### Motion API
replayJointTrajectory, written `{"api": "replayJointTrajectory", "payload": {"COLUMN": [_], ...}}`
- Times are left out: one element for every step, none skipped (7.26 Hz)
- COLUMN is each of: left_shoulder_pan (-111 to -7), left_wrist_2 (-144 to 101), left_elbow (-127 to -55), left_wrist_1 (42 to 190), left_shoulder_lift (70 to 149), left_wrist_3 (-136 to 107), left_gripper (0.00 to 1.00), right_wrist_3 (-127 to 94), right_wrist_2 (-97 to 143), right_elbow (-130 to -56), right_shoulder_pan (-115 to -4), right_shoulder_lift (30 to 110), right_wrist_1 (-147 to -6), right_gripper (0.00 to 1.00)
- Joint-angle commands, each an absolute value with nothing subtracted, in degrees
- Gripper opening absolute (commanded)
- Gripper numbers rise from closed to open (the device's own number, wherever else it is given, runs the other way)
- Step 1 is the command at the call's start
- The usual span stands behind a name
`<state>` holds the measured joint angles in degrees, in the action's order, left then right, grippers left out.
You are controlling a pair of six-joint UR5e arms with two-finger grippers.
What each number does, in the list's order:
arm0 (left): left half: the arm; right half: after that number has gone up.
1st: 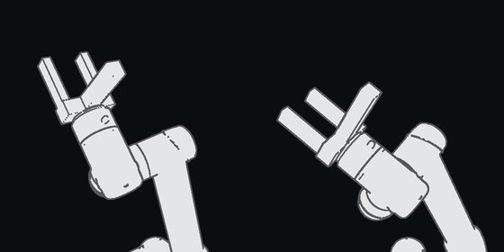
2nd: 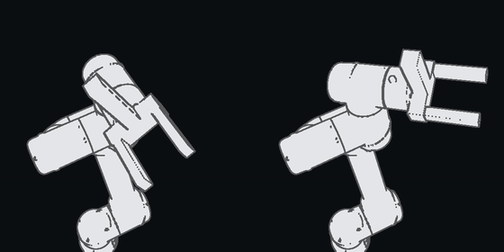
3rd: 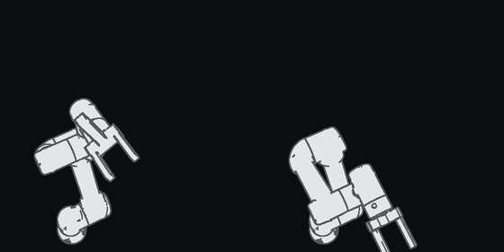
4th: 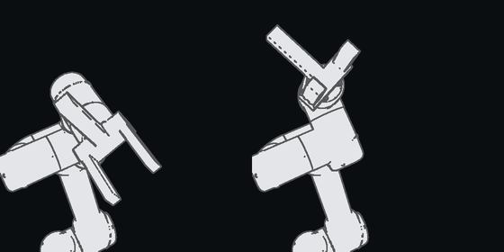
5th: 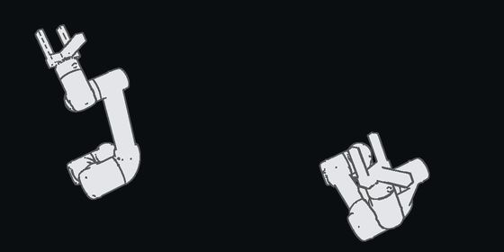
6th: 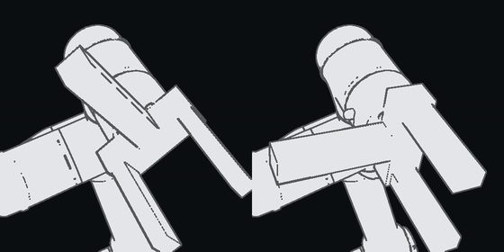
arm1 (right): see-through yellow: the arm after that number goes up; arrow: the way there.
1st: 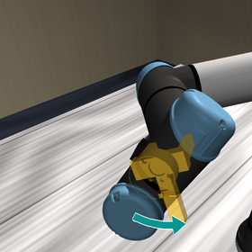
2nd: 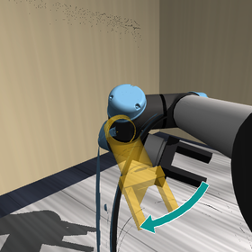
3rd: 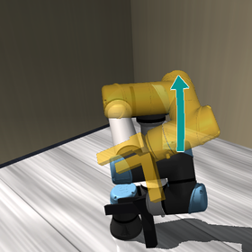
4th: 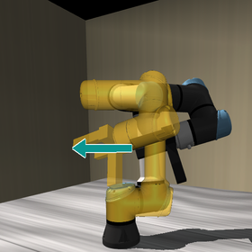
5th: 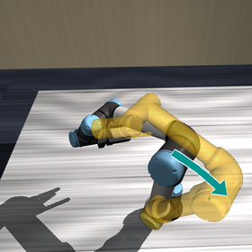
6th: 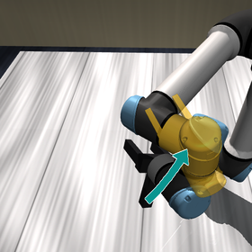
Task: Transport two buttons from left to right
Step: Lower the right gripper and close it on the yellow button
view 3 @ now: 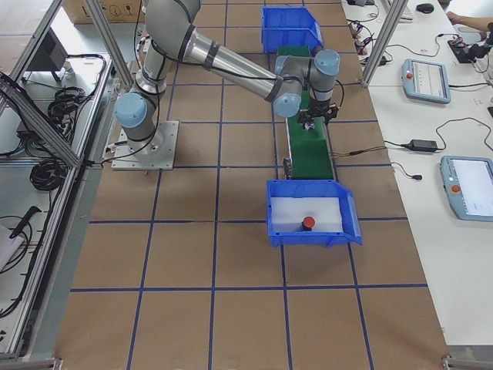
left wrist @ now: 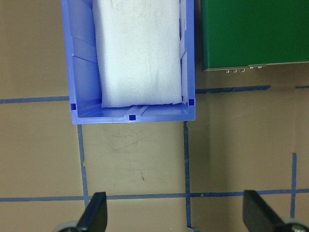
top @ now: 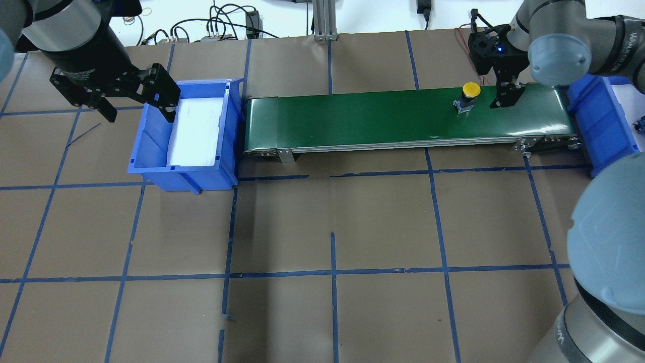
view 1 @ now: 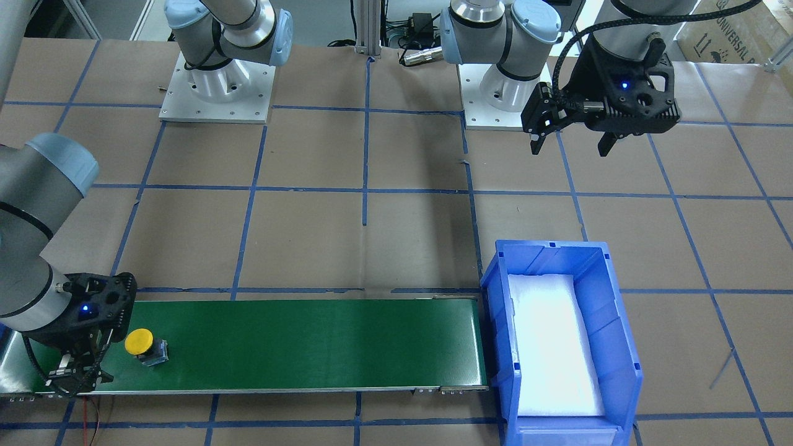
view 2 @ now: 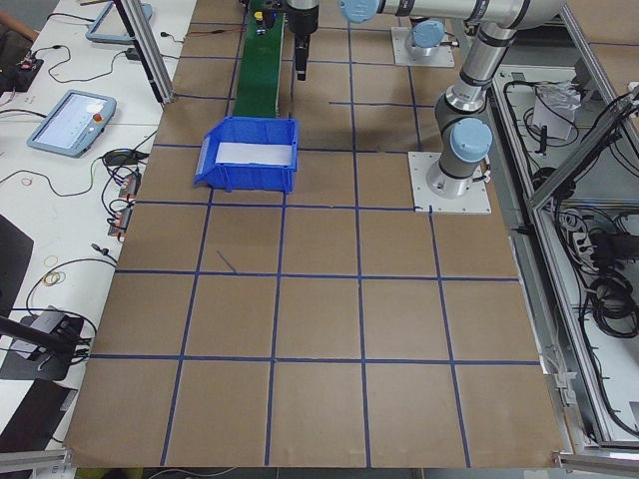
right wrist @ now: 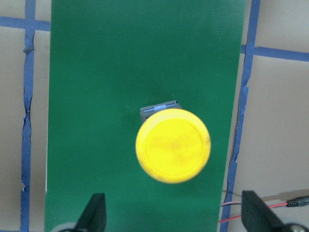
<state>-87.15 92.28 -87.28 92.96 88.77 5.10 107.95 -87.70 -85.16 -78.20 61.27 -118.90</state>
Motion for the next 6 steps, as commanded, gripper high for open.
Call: {"api": "replayJointTrajectory", "payload": {"left_shoulder_pan": [-87.19,-87.1,-87.19,-87.19,-87.1,-87.19], "left_wrist_2": [92.29,92.29,92.29,92.29,92.29,92.29], "left_elbow": [-87.36,-87.36,-87.36,-87.36,-87.36,-87.36], "left_wrist_1": [92.99,92.99,92.99,92.99,92.99,92.99], "left_shoulder_lift": [88.77,88.77,88.77,88.77,88.77,88.77], "left_wrist_3": [5.1,5.18,5.19,5.1,5.18,5.19], "left_gripper": [1.0,1.0,1.0,1.0,1.0,1.0], "right_wrist_3": [107.93,108.1,108.28,108.89,110.03,110.04], "right_wrist_2": [-88.07,-88.15,-88.15,-88.15,-88.07,-87.98], "right_elbow": [-84.99,-84.99,-84.99,-84.9,-84.73,-84.38], "right_shoulder_pan": [-78.4,-78.4,-78.4,-78.4,-78.4,-78.4], "right_shoulder_lift": [60.3,59.86,59.59,58.81,58.28,58.18], "right_wrist_1": [-118.92,-119.0,-119.0,-119.7,-119.97,-119.97], "right_gripper": [0.98,0.98,0.98,0.98,0.98,0.97]}}
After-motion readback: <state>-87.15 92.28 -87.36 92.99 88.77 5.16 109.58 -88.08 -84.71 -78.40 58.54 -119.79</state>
